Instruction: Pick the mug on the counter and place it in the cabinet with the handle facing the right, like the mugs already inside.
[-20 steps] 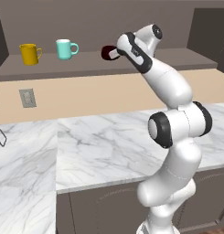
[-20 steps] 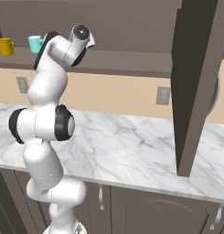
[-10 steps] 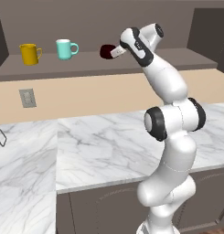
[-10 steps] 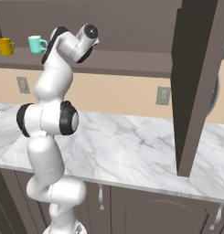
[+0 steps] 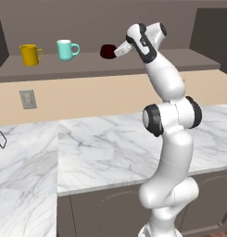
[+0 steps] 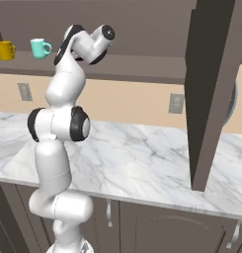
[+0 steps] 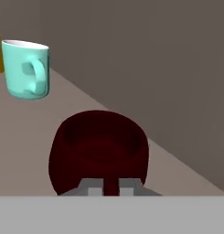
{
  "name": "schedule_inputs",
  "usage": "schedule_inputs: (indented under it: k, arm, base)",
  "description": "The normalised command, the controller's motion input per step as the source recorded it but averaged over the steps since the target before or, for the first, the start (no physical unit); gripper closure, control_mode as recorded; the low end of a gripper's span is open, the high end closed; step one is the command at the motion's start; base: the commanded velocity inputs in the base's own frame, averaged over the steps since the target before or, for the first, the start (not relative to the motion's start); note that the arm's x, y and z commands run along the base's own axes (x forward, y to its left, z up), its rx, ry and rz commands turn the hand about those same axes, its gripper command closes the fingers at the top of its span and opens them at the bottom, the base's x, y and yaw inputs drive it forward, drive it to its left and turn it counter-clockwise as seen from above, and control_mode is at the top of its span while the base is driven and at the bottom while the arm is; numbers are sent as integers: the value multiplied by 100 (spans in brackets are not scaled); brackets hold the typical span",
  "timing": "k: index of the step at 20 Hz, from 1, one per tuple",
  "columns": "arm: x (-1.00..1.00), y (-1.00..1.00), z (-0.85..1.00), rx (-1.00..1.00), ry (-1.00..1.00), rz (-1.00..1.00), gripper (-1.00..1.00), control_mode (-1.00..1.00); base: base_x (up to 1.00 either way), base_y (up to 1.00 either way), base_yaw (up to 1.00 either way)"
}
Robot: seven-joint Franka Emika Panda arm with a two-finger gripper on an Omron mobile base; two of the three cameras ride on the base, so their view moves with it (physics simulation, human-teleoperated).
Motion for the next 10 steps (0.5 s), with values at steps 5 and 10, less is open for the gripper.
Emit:
schedule_inputs:
  k: [5, 10]
  arm:
    - [-8, 0, 0, 0, 0, 7, -100, -100]
    - [-39, -4, 0, 0, 0, 0, -100, -100]
  base:
    - [0, 0, 0]
    - [0, 0, 0]
